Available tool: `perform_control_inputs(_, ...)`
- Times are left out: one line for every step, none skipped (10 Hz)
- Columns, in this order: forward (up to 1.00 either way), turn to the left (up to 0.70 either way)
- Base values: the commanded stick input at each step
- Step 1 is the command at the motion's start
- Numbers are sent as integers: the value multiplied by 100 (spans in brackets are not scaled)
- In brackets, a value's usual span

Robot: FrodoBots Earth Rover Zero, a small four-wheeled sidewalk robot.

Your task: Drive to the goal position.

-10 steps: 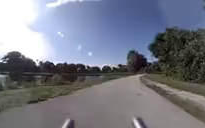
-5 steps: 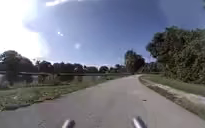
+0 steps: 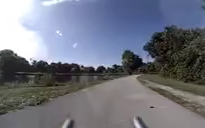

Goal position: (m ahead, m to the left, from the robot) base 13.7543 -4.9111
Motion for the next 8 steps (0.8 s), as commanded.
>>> perform_control_inputs(85, 0)
perform_control_inputs(85, 0)
perform_control_inputs(85, 0)
perform_control_inputs(85, 0)
perform_control_inputs(85, 0)
perform_control_inputs(85, 0)
perform_control_inputs(85, 0)
perform_control_inputs(85, 0)
